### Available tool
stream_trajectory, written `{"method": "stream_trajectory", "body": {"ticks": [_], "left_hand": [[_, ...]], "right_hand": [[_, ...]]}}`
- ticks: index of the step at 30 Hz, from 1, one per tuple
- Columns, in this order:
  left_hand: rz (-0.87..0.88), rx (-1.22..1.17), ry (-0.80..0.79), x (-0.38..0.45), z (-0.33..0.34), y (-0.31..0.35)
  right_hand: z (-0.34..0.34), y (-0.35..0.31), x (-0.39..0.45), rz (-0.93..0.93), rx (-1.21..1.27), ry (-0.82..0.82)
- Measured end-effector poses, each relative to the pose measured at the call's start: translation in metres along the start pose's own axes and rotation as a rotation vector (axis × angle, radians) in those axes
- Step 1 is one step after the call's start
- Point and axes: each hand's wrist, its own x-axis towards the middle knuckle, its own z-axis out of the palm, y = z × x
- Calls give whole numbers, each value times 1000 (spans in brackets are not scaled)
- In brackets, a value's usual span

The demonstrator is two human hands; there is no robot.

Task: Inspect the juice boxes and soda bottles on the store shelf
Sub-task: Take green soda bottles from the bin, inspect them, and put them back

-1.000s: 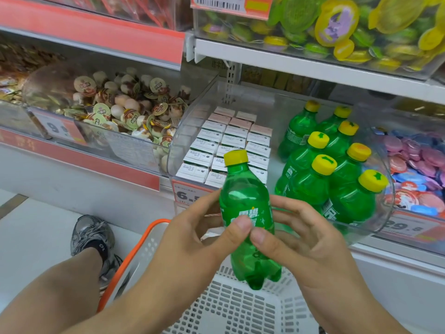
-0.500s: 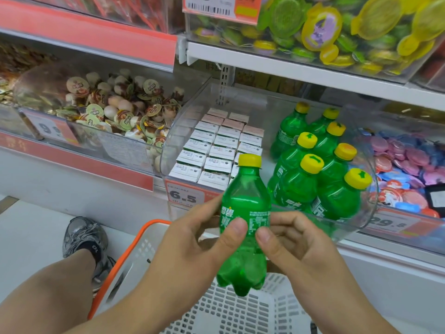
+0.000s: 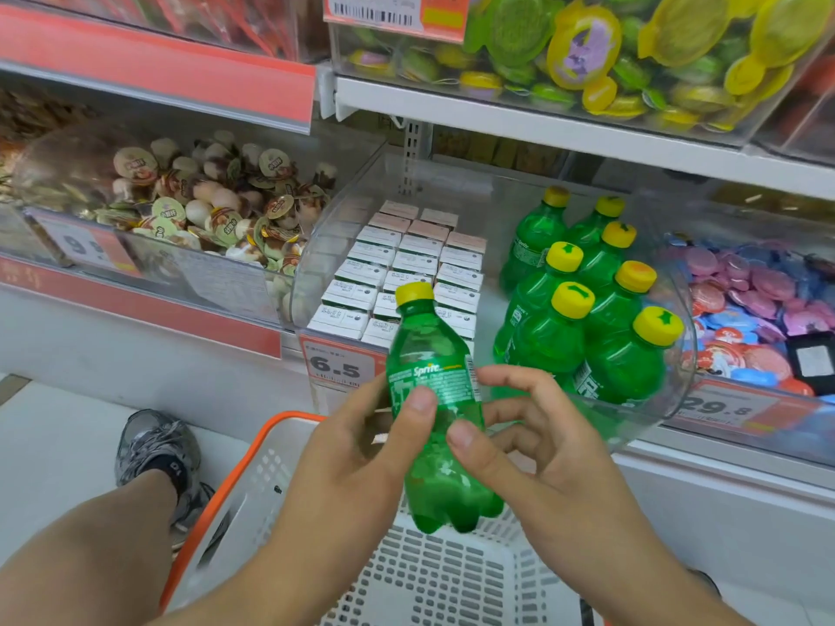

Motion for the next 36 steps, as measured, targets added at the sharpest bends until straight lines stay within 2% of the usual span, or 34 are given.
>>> {"method": "stream_trajectory", "body": {"ticks": [4, 6, 9, 13, 16, 20, 23, 25, 29, 32, 34, 36], "left_hand": [[-1, -141, 108, 2, -2, -1], [-13, -201, 134, 3, -2, -1], [-27, -197, 105, 4, -3, 0], [13, -5, 20, 5, -6, 3], [10, -41, 71, 5, -9, 4], [-139, -278, 149, 9, -12, 5], [-244, -282, 109, 11, -14, 5], [-238, -169, 72, 11, -14, 4], [-103, 32, 48, 10, -13, 6], [-54, -52, 93, 9, -12, 8], [-89, -164, 95, 8, -11, 8], [-123, -258, 74, 7, -11, 4]], "right_hand": [[-2, -5, 1, -56, -23, -28], [-1, -3, 2, -2, -11, -57], [4, -2, -1, 127, 145, -97], [4, 1, -2, 7, 17, -42], [1, 1, -2, -53, -31, -70], [-1, 2, 2, 4, 101, -140], [2, 7, 2, 103, 240, -170], [2, 11, 0, 49, 157, -151], [0, 10, -4, -89, -20, -84], [-4, 5, -2, -105, -111, -56], [-8, 2, -1, -19, -209, -90], [-8, -1, -2, 100, -182, -189]]}}
